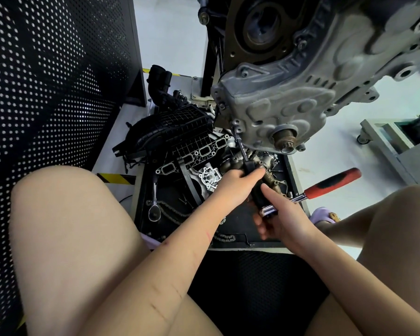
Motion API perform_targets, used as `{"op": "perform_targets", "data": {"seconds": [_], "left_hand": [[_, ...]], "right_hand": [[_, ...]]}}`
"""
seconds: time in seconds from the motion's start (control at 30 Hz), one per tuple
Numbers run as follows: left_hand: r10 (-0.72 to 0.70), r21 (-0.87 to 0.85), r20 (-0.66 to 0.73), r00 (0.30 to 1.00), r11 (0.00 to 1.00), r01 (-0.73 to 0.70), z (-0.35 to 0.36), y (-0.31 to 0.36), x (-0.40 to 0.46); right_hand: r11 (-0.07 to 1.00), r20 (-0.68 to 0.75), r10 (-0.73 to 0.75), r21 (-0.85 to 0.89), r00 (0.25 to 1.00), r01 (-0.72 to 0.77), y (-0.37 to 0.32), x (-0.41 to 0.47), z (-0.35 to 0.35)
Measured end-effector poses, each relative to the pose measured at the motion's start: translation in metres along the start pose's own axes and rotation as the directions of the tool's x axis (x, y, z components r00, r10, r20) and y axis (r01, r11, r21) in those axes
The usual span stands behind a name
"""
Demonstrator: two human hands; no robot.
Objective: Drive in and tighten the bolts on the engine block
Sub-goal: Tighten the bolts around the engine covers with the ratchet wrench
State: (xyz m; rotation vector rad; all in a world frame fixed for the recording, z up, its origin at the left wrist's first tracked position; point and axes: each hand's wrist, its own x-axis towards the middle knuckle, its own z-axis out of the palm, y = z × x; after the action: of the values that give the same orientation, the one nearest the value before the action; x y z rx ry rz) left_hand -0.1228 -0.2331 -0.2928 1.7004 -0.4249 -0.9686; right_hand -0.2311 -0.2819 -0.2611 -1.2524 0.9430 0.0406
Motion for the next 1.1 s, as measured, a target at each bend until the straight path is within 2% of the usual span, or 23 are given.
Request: {"op": "perform_targets", "data": {"seconds": [0.07, 0.13, 0.17, 0.23, 0.27, 0.3, 0.37, 0.47, 0.6, 0.73, 0.83, 0.97, 1.1], "left_hand": [[-0.012, 0.002, 0.021, 1.000, 1.000, 0.012, -0.001, 0.000, 0.000], [-0.014, 0.017, 0.033, 0.999, 1.000, 0.013, -0.001, -0.001, 0.001], [-0.015, 0.020, 0.027, 1.000, 1.000, 0.014, -0.001, -0.002, 0.002], [-0.017, 0.026, -0.003, 1.000, 1.000, 0.017, 0.001, -0.003, 0.003], [-0.018, 0.033, -0.021, 1.000, 0.999, 0.019, 0.002, -0.004, 0.004], [-0.021, 0.044, -0.037, 0.999, 0.999, 0.023, 0.002, -0.005, 0.006], [-0.030, 0.089, -0.064, 0.998, 0.995, 0.036, 0.002, -0.006, 0.007], [-0.028, 0.123, -0.067, 0.997, 0.992, 0.037, 0.000, -0.006, 0.008], [-0.023, 0.120, -0.046, 0.999, 0.992, 0.028, 0.000, -0.003, 0.006], [-0.019, 0.223, -0.070, 0.997, 0.974, 0.034, 0.001, 0.003, 0.005], [-0.011, 0.345, -0.108, 0.994, 0.937, 0.048, 0.000, 0.008, 0.003], [0.035, 0.457, -0.151, 0.988, 0.889, 0.038, 0.001, 0.012, 0.000], [0.065, 0.471, -0.126, 0.990, 0.882, 0.002, 0.000, 0.011, -0.001]], "right_hand": [[0.987, -0.057, -0.063, -0.149, 0.996, 0.054, -0.001, -0.001, -0.001], [0.918, -0.108, -0.189, -0.371, 0.976, 0.137, -0.001, 0.000, -0.001], [0.833, -0.116, -0.283, -0.521, 0.952, 0.184, -0.001, 0.001, -0.001], [0.596, -0.055, -0.424, -0.768, 0.904, 0.233, 0.000, 0.003, 0.001], [0.531, -0.040, -0.440, -0.817, 0.897, 0.224, 0.002, 0.003, 0.003], [0.523, -0.053, -0.449, -0.825, 0.892, 0.214, 0.003, 0.004, 0.005], [0.606, -0.108, -0.448, -0.766, 0.887, 0.213, 0.006, 0.006, 0.008], [0.755, -0.118, -0.357, -0.620, 0.927, 0.213, 0.010, 0.007, 0.009], [0.856, -0.167, -0.290, -0.485, 0.942, 0.178, 0.009, 0.004, 0.009], [0.897, -0.224, -0.287, -0.403, 0.932, 0.180, 0.009, 0.002, 0.016], [0.963, -0.235, -0.180, -0.241, 0.955, 0.122, 0.010, 0.003, 0.018], [0.998, -0.139, -0.067, -0.028, 0.988, 0.063, 0.013, 0.004, 0.017], [0.998, -0.072, -0.063, 0.014, 0.995, 0.064, 0.015, 0.006, 0.016]]}}
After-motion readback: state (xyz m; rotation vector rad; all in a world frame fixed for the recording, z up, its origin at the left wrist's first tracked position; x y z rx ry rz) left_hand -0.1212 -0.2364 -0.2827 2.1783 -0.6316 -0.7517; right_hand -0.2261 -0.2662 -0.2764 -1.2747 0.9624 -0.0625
